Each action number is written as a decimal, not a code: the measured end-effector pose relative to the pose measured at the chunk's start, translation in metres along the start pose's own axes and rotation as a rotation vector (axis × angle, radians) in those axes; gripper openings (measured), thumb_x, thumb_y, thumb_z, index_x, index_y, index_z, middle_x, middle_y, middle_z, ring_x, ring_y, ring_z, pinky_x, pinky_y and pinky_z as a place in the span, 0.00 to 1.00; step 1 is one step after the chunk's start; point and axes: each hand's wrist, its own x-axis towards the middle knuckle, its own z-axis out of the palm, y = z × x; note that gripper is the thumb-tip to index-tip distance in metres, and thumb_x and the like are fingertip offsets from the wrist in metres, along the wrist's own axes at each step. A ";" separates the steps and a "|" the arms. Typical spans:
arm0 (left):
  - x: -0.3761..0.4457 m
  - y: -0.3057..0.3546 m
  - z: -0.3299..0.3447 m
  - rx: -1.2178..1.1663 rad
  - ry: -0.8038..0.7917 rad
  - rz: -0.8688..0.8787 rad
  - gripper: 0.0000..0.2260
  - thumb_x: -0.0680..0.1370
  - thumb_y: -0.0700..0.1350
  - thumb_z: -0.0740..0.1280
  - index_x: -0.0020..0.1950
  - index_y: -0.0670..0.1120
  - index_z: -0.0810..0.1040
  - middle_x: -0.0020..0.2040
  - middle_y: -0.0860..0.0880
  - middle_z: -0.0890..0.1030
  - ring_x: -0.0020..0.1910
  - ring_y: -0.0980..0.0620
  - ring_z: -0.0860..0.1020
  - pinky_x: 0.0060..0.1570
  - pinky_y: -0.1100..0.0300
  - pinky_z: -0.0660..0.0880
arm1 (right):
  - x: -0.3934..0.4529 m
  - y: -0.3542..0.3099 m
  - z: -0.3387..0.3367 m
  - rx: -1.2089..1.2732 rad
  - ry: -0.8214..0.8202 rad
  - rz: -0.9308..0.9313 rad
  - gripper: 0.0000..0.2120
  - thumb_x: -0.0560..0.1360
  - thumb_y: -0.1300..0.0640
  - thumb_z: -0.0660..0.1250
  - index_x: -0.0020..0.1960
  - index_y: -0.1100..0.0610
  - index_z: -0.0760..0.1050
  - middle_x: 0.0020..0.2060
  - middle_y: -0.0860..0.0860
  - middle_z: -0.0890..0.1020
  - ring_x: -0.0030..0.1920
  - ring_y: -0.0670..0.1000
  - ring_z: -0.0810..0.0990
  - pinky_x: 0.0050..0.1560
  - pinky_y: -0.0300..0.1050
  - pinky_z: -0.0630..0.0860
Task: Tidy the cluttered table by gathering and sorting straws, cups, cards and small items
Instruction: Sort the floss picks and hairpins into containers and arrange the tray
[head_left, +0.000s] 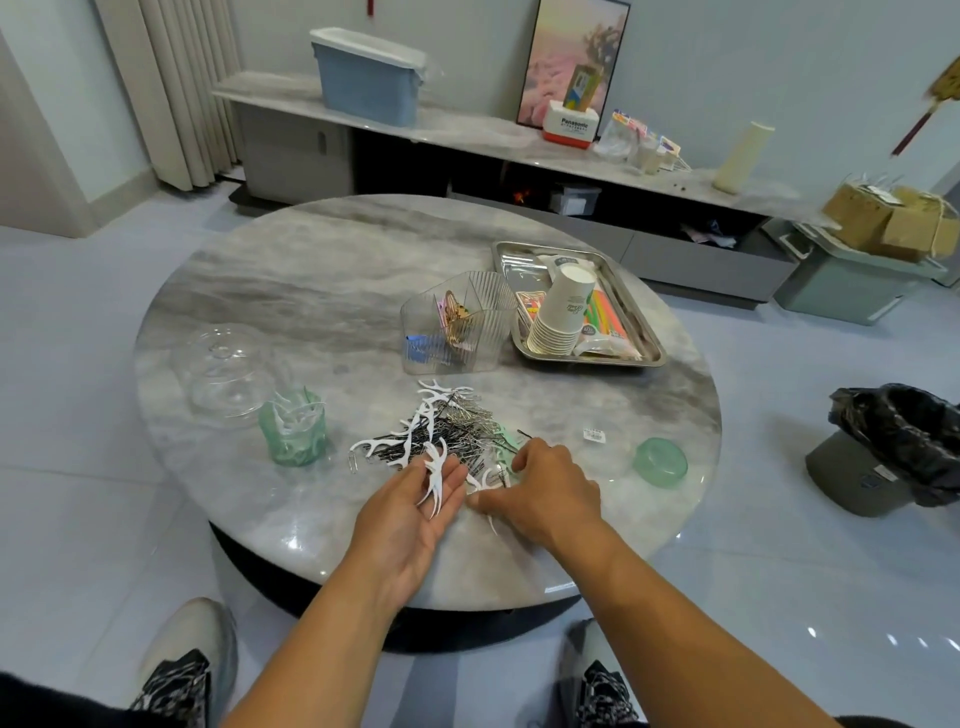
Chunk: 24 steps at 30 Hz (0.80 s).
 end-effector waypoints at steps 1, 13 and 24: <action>0.000 0.000 0.000 -0.023 0.000 0.006 0.12 0.85 0.42 0.62 0.61 0.35 0.77 0.53 0.38 0.85 0.51 0.44 0.86 0.49 0.52 0.82 | 0.000 -0.002 0.000 0.008 0.009 0.011 0.32 0.58 0.30 0.76 0.53 0.46 0.69 0.55 0.47 0.75 0.58 0.54 0.77 0.59 0.53 0.71; -0.006 -0.003 0.000 -0.152 0.026 0.054 0.15 0.84 0.44 0.63 0.65 0.35 0.76 0.57 0.36 0.84 0.55 0.43 0.85 0.51 0.52 0.83 | 0.005 -0.016 -0.004 -0.013 -0.078 0.119 0.14 0.65 0.47 0.77 0.42 0.54 0.77 0.45 0.52 0.83 0.48 0.57 0.82 0.44 0.44 0.74; -0.010 0.001 0.001 -0.088 -0.003 0.001 0.19 0.85 0.50 0.59 0.63 0.34 0.76 0.56 0.37 0.84 0.54 0.43 0.85 0.52 0.52 0.80 | 0.015 -0.007 -0.026 0.573 -0.011 0.039 0.09 0.68 0.58 0.82 0.37 0.57 0.82 0.32 0.53 0.84 0.33 0.49 0.78 0.37 0.46 0.77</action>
